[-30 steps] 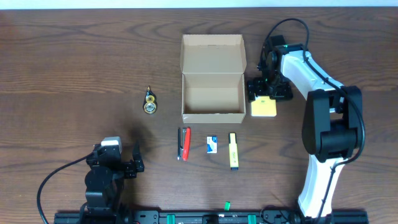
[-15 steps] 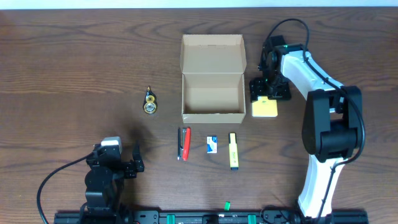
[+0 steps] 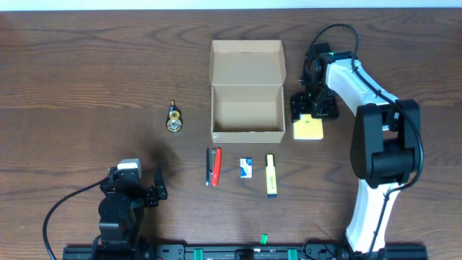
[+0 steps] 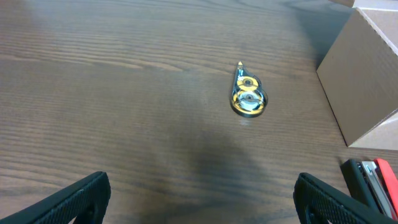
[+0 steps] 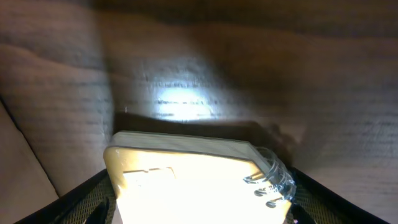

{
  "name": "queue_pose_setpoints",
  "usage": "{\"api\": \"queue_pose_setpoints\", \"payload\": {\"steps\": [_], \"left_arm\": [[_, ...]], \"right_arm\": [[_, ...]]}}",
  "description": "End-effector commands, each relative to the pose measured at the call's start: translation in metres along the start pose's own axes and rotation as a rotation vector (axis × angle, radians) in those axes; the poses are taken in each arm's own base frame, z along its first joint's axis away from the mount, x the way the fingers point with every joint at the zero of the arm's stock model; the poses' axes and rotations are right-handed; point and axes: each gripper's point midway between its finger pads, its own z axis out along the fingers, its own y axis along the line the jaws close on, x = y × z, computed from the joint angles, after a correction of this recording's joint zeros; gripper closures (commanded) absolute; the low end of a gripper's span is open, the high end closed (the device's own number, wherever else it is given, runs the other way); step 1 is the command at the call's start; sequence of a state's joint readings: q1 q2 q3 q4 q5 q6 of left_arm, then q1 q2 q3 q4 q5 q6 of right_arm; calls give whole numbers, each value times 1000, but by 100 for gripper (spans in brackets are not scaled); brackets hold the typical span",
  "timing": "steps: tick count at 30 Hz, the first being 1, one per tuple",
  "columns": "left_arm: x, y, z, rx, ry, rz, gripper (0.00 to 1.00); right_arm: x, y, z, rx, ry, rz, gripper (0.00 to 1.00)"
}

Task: Pack container
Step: 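Lower the right gripper and grasp the sticky-note pad, then carry the pad left into the box and lower it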

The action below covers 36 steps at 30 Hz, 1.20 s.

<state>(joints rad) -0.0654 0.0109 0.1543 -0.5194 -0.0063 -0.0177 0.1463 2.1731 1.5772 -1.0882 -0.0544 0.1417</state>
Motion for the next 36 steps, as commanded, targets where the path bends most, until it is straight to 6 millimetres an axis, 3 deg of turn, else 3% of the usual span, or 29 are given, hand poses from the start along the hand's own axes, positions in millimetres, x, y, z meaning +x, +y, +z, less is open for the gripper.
{"api": "queue_pose_setpoints", "payload": {"steps": [1, 26, 31, 36], "left_arm": [[4, 2, 2, -7, 7, 16, 5], [4, 2, 2, -7, 7, 16, 5], [4, 2, 2, -7, 7, 16, 5], [4, 2, 2, -7, 7, 16, 5]], "right_arm": [[-3, 4, 1, 10, 15, 0, 73], [-7, 1, -81, 58, 11, 11, 77], [-5, 2, -111, 49, -45, 14, 75], [3, 17, -158, 13, -146, -2, 74]]}}
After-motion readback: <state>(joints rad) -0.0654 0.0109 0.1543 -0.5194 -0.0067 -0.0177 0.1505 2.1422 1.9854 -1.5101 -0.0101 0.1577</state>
